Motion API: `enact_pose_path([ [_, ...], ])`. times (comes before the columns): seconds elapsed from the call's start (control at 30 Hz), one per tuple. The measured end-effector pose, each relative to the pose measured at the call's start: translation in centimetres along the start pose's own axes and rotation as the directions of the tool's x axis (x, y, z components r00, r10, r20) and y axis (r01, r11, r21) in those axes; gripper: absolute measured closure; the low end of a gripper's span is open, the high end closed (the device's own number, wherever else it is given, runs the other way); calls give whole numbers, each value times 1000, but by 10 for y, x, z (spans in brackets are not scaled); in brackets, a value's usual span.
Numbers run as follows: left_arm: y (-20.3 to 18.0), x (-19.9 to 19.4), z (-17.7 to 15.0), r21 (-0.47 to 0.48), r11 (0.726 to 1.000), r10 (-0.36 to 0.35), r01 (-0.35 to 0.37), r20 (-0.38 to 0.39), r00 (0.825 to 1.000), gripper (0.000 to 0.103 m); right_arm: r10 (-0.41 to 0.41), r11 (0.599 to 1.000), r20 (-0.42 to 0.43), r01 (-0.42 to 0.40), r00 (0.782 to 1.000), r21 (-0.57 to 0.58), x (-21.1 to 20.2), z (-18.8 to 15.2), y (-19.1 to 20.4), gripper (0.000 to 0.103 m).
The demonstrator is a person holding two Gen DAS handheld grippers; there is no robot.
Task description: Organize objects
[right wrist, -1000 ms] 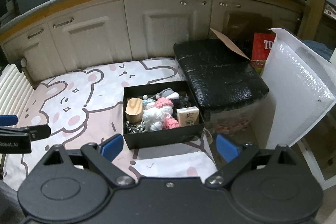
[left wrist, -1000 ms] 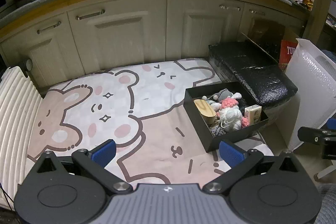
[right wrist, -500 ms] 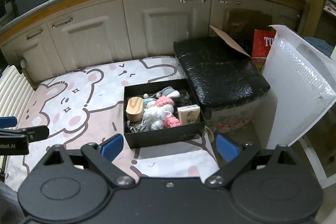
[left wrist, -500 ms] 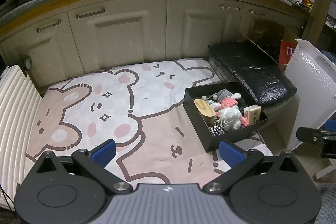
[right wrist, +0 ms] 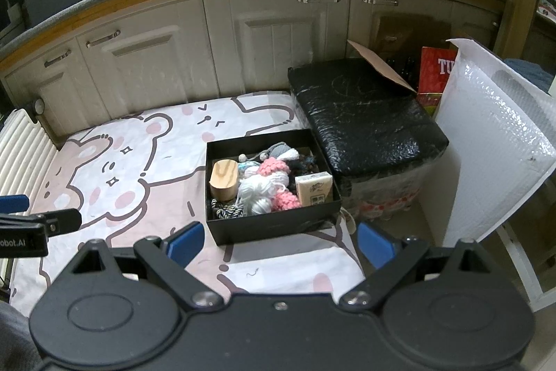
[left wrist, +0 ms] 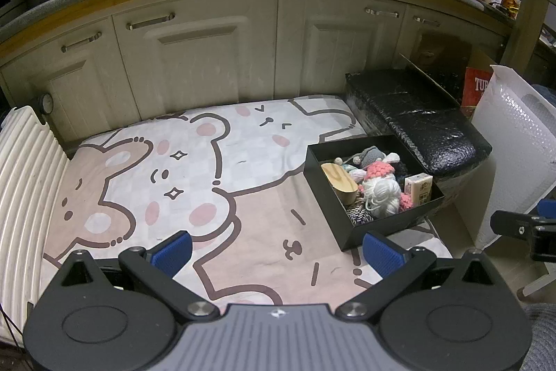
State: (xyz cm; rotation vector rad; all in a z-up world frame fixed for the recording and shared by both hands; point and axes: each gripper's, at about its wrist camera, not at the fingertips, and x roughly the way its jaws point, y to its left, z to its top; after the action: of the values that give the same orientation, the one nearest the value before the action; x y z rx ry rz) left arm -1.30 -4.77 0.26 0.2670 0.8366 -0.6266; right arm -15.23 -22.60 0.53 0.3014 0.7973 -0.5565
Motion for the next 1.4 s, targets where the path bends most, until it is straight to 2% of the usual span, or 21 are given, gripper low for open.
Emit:
enact_pose_path([
  [1.4, -3, 1, -2, -2, 1000, -4, 4, -3, 1000, 0, 8, 1000, -6, -8, 1000, 14, 1, -1, 0, 7],
])
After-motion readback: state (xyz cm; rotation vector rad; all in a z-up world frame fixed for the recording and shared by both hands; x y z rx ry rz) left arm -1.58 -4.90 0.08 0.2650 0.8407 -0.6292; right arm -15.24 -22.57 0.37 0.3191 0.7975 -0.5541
